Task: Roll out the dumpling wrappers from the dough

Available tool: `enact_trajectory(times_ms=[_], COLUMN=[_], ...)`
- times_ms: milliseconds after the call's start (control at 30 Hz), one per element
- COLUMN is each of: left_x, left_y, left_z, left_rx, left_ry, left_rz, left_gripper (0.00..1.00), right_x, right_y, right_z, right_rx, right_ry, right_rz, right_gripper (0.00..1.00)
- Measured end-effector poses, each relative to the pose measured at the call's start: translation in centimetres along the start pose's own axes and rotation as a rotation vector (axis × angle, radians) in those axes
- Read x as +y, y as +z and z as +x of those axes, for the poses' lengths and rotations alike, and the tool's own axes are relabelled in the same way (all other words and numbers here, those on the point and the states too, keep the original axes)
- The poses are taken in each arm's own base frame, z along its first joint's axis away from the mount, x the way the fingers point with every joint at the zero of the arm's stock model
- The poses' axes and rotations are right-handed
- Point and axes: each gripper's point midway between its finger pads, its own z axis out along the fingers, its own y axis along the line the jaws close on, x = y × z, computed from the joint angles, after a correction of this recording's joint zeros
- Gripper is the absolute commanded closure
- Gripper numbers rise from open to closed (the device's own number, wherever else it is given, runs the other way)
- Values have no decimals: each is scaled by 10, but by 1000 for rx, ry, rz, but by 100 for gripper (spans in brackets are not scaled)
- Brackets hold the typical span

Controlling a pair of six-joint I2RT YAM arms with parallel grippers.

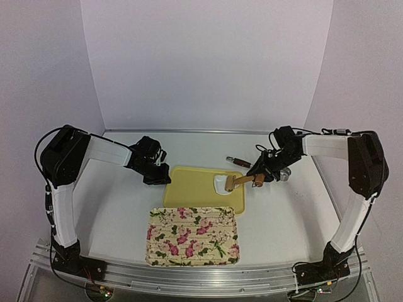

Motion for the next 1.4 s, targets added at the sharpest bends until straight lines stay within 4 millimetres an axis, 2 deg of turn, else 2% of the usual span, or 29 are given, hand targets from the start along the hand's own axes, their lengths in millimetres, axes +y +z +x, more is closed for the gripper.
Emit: enact_trajectory(times_ms=[1000,1400], left_x=[0,0], left_y=[-1,-2], left_z=[3,3], left_rx=[0,0], left_ry=[3,2], left_rz=[2,0], left_gripper=[100,100], right_x=[-12,-19], right_y=[-8,-17], right_z=[4,7], right_rx=[-7,1], right_ry=[9,44], right_rz=[32,64], right_gripper=[100,100])
